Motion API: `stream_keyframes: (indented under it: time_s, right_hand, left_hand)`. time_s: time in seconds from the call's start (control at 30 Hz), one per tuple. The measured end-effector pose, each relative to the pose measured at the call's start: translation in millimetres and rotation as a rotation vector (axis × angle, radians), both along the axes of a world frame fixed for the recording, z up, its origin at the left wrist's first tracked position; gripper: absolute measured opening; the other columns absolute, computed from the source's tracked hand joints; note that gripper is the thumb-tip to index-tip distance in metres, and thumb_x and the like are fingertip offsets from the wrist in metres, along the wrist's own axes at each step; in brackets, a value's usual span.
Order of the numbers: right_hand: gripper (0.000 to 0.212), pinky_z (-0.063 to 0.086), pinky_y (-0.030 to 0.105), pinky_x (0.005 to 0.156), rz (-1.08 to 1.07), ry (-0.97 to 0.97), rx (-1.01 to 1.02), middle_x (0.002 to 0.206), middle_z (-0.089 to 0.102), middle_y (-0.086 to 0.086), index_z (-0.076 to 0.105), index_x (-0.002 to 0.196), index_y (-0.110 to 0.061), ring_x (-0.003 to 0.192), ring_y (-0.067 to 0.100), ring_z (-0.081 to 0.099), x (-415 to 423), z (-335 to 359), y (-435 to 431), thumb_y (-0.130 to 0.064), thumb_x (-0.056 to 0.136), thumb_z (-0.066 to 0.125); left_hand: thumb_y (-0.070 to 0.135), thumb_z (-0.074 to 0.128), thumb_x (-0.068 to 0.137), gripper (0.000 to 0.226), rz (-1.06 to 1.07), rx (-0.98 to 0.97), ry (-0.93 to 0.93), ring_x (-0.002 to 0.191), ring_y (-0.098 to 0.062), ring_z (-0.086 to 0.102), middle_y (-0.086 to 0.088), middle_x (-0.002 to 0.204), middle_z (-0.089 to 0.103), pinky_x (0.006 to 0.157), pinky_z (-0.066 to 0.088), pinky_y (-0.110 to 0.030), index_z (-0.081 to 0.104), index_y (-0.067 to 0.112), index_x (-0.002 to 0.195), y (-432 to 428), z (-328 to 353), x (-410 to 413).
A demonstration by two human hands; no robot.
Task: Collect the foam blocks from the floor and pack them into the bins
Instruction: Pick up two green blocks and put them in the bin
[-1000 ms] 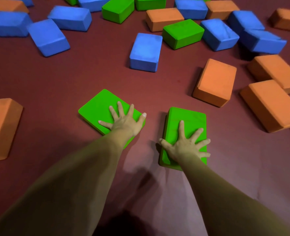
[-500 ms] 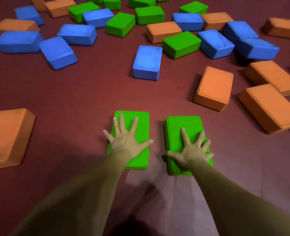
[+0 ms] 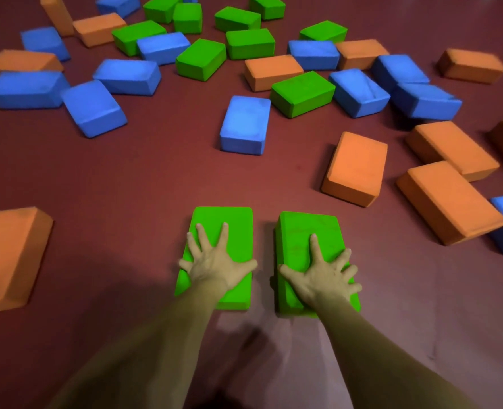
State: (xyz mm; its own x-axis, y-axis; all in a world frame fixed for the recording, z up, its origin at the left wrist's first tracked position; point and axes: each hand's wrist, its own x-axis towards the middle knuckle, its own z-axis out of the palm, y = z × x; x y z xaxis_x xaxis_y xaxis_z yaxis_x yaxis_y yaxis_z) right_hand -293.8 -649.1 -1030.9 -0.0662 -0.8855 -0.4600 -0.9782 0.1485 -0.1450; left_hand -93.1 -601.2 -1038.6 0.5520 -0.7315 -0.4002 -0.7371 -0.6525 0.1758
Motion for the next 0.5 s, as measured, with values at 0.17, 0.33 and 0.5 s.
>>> stream_keyframes:
  time_s: [0.17, 0.33, 0.5]
  right_hand:
    - [0.111, 0.024, 0.067, 0.112, -0.102, -0.054, -0.009, 0.167, -0.011, 0.016, -0.009, 0.152, -0.062, 0.147, 0.048, 0.015, -33.9, 108.1, 5.4, -0.097, 0.062, 0.046]
    - [0.109, 0.023, 0.067, 0.114, -0.183, -0.074, -0.006, 0.17, -0.014, 0.001, -0.006, 0.153, -0.06, 0.146, 0.047, 0.016, -79.5, 281.6, 10.7, -0.097, 0.065, 0.046]
    - [0.11, 0.02, 0.067, 0.115, -0.297, -0.124, -0.053, 0.17, -0.014, -0.001, -0.004, 0.154, -0.059, 0.148, 0.047, 0.014, -122.0, 466.2, 15.0, -0.096, 0.065, 0.048]
  left_hand:
    - [0.093, 0.055, 0.061, 0.119, -0.096, -0.018, -0.016, 0.154, -0.031, -0.016, -0.002, 0.168, -0.021, 0.112, 0.023, -0.068, -0.003, 0.053, 0.156, -10.7, 114.7, -5.2]
    - [0.095, 0.052, 0.062, 0.118, -0.218, -0.059, -0.042, 0.153, -0.034, -0.019, -0.001, 0.168, -0.019, 0.111, 0.022, -0.069, -0.005, 0.051, 0.156, -37.0, 297.6, -29.2]
    - [0.093, 0.054, 0.063, 0.119, -0.332, -0.125, -0.011, 0.153, -0.034, -0.019, -0.001, 0.169, -0.017, 0.111, 0.021, -0.067, -0.003, 0.049, 0.158, -59.4, 485.4, -85.6]
